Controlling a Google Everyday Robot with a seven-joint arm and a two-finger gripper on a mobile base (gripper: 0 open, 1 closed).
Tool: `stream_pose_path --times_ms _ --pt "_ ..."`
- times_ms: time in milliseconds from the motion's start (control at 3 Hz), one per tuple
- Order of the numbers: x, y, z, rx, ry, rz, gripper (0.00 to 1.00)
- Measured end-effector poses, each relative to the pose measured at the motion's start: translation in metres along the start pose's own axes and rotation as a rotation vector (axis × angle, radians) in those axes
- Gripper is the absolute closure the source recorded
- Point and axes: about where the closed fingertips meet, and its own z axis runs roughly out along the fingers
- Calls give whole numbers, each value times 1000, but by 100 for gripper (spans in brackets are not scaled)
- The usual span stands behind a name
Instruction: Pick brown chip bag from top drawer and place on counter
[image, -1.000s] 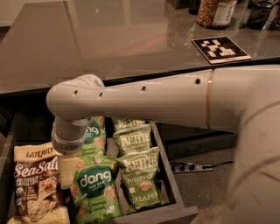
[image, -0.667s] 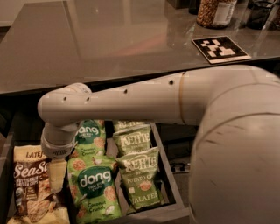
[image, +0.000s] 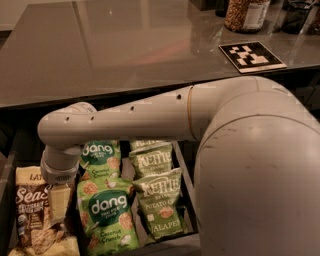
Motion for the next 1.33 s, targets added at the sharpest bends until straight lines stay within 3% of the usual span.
stream_pose_path --times_ms 667,1333 --pt "-7 11 22 -10 -49 32 0" --pt "-15 17 52 -81 -118 38 0"
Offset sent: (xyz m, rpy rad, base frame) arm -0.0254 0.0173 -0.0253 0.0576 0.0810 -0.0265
